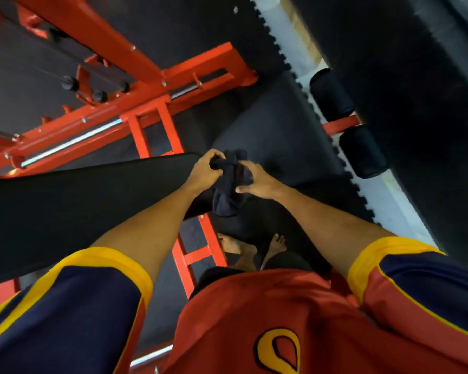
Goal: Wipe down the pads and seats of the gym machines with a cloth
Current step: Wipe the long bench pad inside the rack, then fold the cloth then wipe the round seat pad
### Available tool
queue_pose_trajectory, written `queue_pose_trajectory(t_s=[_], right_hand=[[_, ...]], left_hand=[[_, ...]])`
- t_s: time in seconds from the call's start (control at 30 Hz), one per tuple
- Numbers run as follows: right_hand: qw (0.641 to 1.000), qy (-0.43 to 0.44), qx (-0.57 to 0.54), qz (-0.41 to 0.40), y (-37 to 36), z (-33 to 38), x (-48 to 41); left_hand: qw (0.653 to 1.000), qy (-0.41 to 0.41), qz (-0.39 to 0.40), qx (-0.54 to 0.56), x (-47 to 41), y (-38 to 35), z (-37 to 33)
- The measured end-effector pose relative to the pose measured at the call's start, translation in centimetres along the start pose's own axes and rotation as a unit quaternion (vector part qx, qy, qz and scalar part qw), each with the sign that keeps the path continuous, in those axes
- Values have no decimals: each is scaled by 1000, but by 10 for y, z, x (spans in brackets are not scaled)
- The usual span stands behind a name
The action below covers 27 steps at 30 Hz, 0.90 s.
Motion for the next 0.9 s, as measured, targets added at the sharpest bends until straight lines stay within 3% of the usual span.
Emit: queue_pose_trajectory(t_s=[0.23,0.5,0.73,0.9], right_hand=[[976,30,128,-175,159,-13,69],[935,13,144,-325,276,-31,163],[903,-83,155,-392,331,-72,232],[851,-163,20,-498,339,-129,306]], left_hand=[[981,-134,107,-94,-33,-73,-150],[938,-243,224,-106,-37,-174,-282],[864,-332,347,-151,-18,-275,-361],[780,-410,421,-214,18,-360,-410]])
Point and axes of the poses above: each hand's wrist, its own x-axis away from the middle knuckle, its own y-axis out of the back of the hand, z = x × y, the point moved 10 cm from there along -x, towards the middle knuckle, and after that the axes turned 2 degrees about -z, right-handed, at the moved point
